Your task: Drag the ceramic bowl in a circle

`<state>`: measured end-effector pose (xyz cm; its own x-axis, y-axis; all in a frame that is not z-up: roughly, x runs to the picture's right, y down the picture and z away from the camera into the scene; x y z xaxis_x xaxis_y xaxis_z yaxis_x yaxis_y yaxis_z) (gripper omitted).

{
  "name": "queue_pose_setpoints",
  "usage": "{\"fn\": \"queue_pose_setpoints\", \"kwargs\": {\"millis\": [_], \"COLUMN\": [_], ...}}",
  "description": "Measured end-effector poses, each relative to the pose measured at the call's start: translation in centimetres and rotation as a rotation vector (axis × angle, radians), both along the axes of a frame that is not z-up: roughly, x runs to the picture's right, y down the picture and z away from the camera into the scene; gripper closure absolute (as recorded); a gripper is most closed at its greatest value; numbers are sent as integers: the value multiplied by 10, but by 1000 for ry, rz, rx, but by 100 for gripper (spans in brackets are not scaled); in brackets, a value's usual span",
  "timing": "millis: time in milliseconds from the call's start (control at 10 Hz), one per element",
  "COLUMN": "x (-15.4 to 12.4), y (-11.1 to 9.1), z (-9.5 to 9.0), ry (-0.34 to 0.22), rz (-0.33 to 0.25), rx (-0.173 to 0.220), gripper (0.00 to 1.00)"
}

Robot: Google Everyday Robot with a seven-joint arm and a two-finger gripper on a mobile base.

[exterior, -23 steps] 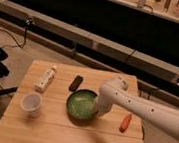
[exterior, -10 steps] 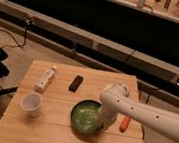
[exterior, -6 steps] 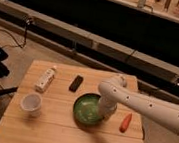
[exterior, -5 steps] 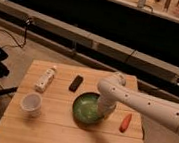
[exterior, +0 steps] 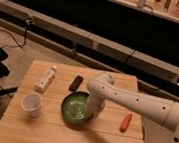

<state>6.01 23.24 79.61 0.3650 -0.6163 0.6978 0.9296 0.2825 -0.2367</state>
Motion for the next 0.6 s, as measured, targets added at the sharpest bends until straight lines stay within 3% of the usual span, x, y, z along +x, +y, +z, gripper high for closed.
{"fn": "queue_pose_setpoints", "kwargs": {"millis": [200,400,600], "x": [5,22,55], "y": [16,39,45], "z": [-12,-34,-47], "ry": [22,82,162], "rz": [18,72,134], "rx": [-20,-32,-28], "gripper": [74,52,33]}}
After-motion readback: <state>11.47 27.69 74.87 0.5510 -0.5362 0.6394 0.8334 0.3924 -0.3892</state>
